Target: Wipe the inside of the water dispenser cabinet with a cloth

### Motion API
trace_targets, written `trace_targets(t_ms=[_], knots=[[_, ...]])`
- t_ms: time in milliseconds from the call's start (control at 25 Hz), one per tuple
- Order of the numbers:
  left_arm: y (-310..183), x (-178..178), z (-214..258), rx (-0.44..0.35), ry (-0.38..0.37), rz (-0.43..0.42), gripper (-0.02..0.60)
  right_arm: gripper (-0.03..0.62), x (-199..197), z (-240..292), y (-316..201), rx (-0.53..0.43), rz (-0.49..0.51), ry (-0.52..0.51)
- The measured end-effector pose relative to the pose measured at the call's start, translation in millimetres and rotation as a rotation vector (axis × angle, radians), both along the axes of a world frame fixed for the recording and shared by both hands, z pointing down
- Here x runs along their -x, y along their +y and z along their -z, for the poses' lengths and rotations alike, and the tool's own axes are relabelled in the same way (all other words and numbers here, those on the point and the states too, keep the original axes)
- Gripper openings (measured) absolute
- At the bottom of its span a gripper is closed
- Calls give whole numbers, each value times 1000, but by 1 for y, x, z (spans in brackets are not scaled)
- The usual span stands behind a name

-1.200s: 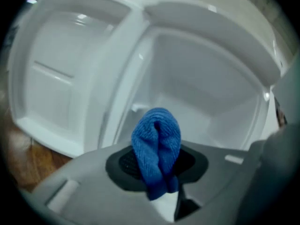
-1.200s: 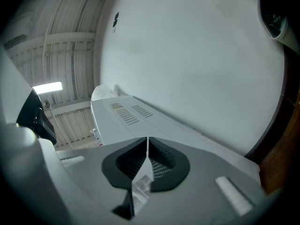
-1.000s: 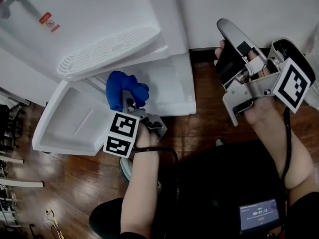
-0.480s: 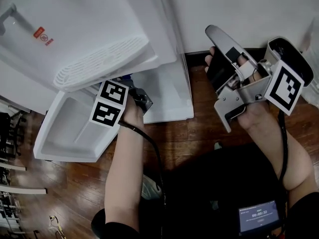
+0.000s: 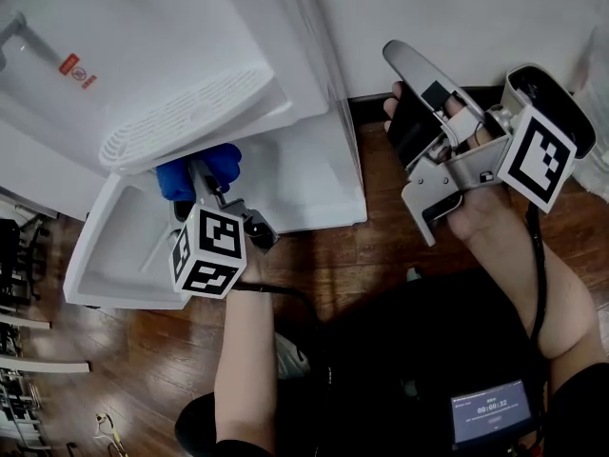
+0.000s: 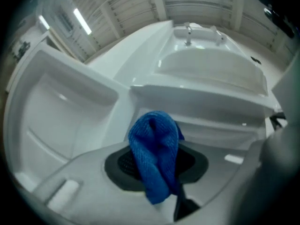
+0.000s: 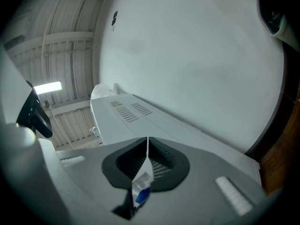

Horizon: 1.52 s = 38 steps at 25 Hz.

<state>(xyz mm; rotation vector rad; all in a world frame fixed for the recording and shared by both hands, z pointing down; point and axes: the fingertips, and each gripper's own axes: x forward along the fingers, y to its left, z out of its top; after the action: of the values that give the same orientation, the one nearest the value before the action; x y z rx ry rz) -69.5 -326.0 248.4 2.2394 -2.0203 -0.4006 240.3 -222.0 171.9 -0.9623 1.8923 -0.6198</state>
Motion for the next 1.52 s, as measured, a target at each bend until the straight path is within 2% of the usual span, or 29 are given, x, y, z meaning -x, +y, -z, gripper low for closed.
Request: trace_targets(t_ms=[120,280,360,440,560,680,760,960,1120,1200,1280,1520], knots=[[-21,-22,-7,15,-181,-22,123,14,-3,-3,-1,4,-25,13],[-47,-55,-20,60,-316,-106,123,14,-6,-7,-3,22,-41,9],[-54,-83,-24,40,-412,-170,123,14,-6,-8,-3,24,-39,3],[-53,-116,-26,-36,-553,-244,124,14,-5,-7,-3,17,-27,3],[-35,-161,-33,-196,-815,-356,124,14,-2,-5,-3,5,-2,0],[-13,-186,-39,-350,-1087,-395,123,14,0,-4,-3,1,8,1],[-3,-189,-36,-433,-1227,-369,123,14,0,-3,-2,-1,9,3],[34,-180,-40,-592,-1481,-366,123,14,1,-3,-2,3,8,12],[62,-173,-76,-628,-1722,-444,123,14,0,-4,-3,12,-1,24],[72,-171,-94,-630,-1800,-484,123,14,0,-5,-3,17,-4,29],[71,-173,-105,-613,-1833,-492,123,14,0,-6,-3,24,-6,36],[11,-185,-118,-404,-1784,-455,124,14,-2,-10,-5,35,-20,69]])
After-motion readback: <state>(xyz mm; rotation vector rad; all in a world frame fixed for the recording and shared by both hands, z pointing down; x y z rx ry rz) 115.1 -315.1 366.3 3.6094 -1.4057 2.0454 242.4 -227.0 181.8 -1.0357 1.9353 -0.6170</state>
